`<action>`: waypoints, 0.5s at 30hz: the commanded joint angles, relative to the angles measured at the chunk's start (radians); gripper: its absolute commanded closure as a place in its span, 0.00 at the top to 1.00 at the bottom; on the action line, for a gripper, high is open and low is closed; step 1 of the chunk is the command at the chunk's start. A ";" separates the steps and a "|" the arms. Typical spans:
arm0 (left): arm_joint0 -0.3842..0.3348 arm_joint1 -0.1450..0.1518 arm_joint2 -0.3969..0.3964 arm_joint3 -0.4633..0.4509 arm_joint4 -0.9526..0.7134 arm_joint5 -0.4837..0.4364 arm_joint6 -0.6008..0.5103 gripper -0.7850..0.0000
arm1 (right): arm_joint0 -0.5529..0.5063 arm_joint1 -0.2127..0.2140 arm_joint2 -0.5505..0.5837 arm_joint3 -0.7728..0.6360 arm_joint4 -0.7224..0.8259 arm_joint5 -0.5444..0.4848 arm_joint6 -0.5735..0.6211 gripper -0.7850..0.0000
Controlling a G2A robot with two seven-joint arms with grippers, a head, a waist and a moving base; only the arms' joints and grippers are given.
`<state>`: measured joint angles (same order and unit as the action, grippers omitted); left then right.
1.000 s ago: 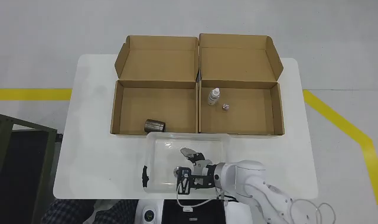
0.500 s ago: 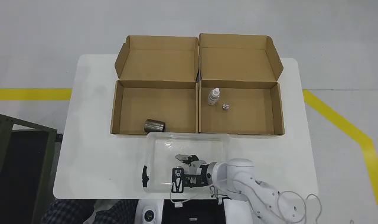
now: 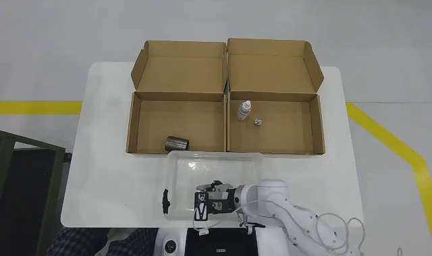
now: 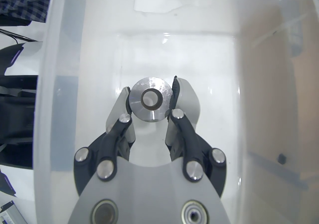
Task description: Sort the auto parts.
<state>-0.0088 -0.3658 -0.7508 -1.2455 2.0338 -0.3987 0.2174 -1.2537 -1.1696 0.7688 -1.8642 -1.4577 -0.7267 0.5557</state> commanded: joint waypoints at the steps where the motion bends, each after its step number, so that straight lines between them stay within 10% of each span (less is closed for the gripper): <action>1: 0.000 0.000 0.000 0.000 0.000 0.000 0.000 1.00 | -0.002 0.003 0.014 -0.015 0.023 -0.006 -0.003 0.00; 15: 0.000 0.000 0.000 0.000 0.000 0.000 0.000 1.00 | -0.051 0.035 0.200 -0.135 0.307 -0.018 -0.049 0.00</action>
<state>-0.0088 -0.3658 -0.7508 -1.2455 2.0338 -0.3987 0.2174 -1.3018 -1.1369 0.9517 -1.9930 -1.1722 -0.7504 0.5127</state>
